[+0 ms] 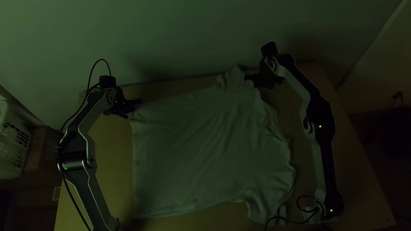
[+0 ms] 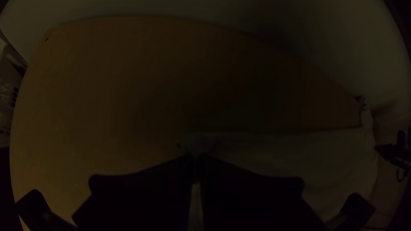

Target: Fold the t-shirt

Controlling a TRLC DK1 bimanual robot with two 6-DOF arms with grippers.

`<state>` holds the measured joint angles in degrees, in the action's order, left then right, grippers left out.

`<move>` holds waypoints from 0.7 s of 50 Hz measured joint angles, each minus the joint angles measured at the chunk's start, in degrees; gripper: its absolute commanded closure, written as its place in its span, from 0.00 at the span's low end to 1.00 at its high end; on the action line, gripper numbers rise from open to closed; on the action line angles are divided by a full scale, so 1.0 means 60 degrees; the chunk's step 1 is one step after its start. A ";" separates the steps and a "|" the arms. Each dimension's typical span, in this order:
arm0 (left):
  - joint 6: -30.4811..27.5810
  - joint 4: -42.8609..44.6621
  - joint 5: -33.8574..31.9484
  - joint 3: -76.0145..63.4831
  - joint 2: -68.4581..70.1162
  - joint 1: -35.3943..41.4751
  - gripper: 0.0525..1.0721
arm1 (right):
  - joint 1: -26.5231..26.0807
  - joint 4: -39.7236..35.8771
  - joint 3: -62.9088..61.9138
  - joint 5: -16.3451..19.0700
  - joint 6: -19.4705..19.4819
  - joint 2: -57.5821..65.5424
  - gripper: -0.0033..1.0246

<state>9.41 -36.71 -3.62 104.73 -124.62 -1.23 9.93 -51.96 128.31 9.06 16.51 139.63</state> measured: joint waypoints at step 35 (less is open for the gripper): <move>-0.0007 -0.0051 -0.0226 -0.0240 0.0743 -0.0568 0.97 | -0.0459 -0.0215 -0.0018 0.0153 -0.0044 -0.0080 0.98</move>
<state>9.37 -37.01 -4.97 103.28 -120.16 -4.64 7.18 -53.25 128.20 9.98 16.25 139.15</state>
